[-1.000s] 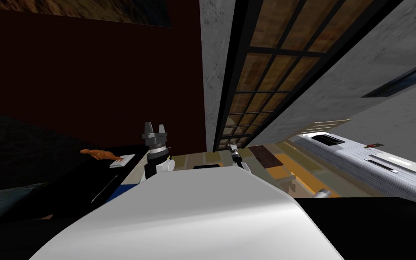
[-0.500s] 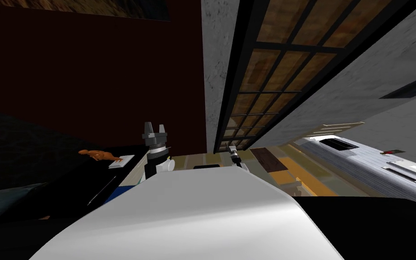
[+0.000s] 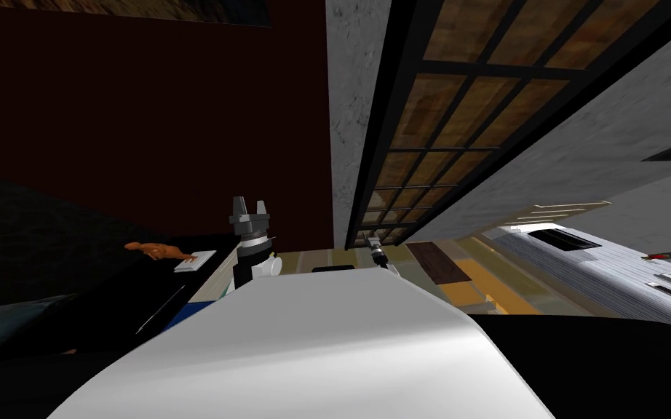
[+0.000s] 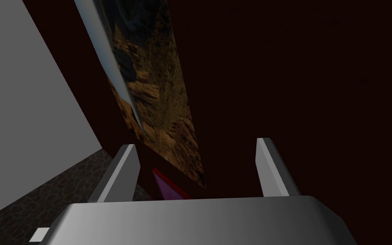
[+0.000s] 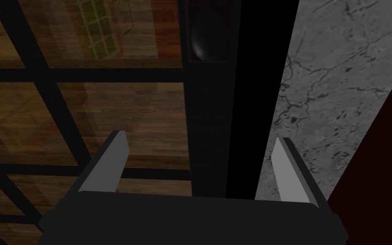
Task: Pull the door open
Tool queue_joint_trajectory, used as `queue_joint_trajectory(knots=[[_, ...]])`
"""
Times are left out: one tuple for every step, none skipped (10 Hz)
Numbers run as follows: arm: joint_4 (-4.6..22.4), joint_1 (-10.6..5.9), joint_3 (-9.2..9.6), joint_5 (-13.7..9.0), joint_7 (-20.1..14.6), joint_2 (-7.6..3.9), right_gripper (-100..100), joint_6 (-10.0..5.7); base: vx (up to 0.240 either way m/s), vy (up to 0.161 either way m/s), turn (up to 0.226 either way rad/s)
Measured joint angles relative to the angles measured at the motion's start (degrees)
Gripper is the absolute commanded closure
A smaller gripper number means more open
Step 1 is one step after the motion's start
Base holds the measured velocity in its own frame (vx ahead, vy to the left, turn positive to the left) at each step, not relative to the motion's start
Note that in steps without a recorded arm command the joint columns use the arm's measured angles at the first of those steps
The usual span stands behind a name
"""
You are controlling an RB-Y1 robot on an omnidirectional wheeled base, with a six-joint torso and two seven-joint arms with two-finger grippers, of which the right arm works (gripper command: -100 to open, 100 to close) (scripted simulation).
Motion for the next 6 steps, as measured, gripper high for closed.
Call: queue_joint_trajectory(knots=[[1.87,-0.77,-0.46,0.23,1.14,-0.06,-100,-0.61,0.068,-0.023,0.047],[2.25,-0.73,-0.68,0.73,2.08,0.23,-100,-0.74,0.032,-0.009,0.011],[2.24,-0.71,-0.69,0.8,2.27,0.26,-100,-0.7,0.035,0.0,0.222],[2.77,-1.09,-1.41,0.39,2.74,0.27,-100,-0.73,0.06,-0.014,0.305],[3.43,-1.83,-2.55,-0.21,3.79,0.55,-100,-0.56,0.057,-0.017,0.275],[2.94,-2.06,-3.35,-0.6,4.52,0.9,-100,0.16,0.08,-0.037,0.296]])
